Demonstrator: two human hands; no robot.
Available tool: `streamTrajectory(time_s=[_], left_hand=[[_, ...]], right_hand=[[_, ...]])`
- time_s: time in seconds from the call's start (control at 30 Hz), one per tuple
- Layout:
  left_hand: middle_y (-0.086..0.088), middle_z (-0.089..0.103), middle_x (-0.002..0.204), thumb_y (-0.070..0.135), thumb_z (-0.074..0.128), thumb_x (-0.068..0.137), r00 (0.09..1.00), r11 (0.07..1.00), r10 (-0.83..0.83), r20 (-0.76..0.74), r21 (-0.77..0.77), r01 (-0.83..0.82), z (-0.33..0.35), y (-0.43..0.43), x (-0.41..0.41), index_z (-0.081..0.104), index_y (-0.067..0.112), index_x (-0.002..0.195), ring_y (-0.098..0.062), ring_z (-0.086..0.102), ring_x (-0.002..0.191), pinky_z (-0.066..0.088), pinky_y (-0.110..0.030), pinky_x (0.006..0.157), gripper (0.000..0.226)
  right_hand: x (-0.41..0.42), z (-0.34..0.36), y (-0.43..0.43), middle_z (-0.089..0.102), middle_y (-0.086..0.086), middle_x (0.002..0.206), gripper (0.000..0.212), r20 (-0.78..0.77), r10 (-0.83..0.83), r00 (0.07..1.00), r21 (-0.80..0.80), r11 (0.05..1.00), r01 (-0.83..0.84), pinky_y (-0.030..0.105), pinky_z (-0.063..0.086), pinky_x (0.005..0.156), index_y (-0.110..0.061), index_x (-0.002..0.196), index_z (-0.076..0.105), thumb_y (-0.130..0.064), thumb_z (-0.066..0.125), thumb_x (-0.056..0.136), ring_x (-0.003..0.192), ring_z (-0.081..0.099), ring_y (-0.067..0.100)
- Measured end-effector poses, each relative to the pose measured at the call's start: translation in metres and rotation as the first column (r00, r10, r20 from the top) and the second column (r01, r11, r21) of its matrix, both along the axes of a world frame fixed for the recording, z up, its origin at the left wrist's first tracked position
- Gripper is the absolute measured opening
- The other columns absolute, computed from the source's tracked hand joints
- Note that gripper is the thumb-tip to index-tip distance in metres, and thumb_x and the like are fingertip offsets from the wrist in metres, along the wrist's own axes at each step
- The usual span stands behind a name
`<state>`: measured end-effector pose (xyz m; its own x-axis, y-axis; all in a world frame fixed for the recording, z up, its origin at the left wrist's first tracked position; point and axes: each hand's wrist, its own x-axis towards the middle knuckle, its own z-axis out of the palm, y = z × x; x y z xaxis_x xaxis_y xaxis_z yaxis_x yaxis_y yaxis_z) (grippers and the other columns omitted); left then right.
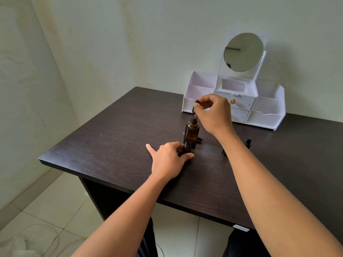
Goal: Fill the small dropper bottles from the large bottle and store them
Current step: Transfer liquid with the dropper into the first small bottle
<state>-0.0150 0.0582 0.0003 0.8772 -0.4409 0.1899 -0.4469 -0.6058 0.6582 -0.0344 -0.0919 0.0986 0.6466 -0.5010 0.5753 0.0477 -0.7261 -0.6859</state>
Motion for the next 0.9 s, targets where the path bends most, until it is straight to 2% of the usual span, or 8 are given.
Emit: streamTrajectory(time_s=[0.37,0.5,0.67,0.8,0.9], left_hand=[[0.012,0.073,0.103,0.060,0.064,0.086,1.000,1.000,0.001,0.004,0.005,-0.001,-0.0007,0.0000,0.0001,0.067,0.035,0.117,-0.012,0.063,0.112,-0.015,-0.064,0.115,0.040],[0.012,0.073,0.103,0.061,0.064,0.086,1.000,1.000,0.004,0.005,0.012,-0.004,-0.0010,0.0001,0.0008,0.067,0.035,0.116,-0.012,0.063,0.111,-0.014,-0.064,0.115,0.040],[0.011,0.073,0.101,0.060,0.064,0.087,1.000,1.000,0.003,0.006,0.007,-0.003,0.0003,0.0005,-0.0005,0.067,0.034,0.117,-0.012,0.063,0.111,-0.015,-0.062,0.115,0.040],[0.010,0.073,0.100,0.061,0.064,0.087,1.000,1.000,0.009,0.011,0.013,-0.010,0.0006,0.0001,-0.0002,0.067,0.034,0.117,-0.013,0.063,0.110,-0.014,-0.063,0.115,0.040],[0.010,0.073,0.102,0.062,0.063,0.086,1.000,1.000,0.010,0.009,0.017,-0.010,-0.0006,0.0007,0.0007,0.067,0.034,0.117,-0.013,0.063,0.111,-0.014,-0.063,0.115,0.042]], right_hand=[[0.0030,-0.0018,0.0020,0.070,-0.001,0.083,0.004,-0.029,-0.022,0.999,0.015,1.000,0.022,0.007,0.041,0.064,-0.013,0.087,0.071,-0.015,0.068,0.088,0.076,0.063,0.011],[0.0042,-0.0032,0.0020,0.070,-0.001,0.083,0.009,-0.048,-0.001,0.999,0.055,0.998,0.004,0.017,0.050,0.068,-0.010,0.090,0.073,-0.018,0.071,0.086,0.076,0.063,0.011],[0.0028,-0.0029,0.0015,0.067,-0.003,0.078,0.003,-0.062,0.006,0.998,0.038,0.999,-0.004,0.010,0.043,0.062,-0.012,0.085,0.072,-0.014,0.070,0.087,0.070,0.059,0.007],[0.0029,-0.0043,0.0013,0.066,-0.006,0.075,0.004,-0.077,0.021,0.997,0.086,0.996,-0.015,0.020,0.052,0.067,-0.013,0.084,0.071,-0.017,0.073,0.084,0.072,0.062,0.010],[0.0022,-0.0062,0.0009,0.068,-0.004,0.076,0.008,-0.086,0.033,0.996,0.092,0.995,-0.025,0.022,0.053,0.068,-0.010,0.085,0.073,-0.017,0.075,0.082,0.073,0.063,0.011]])
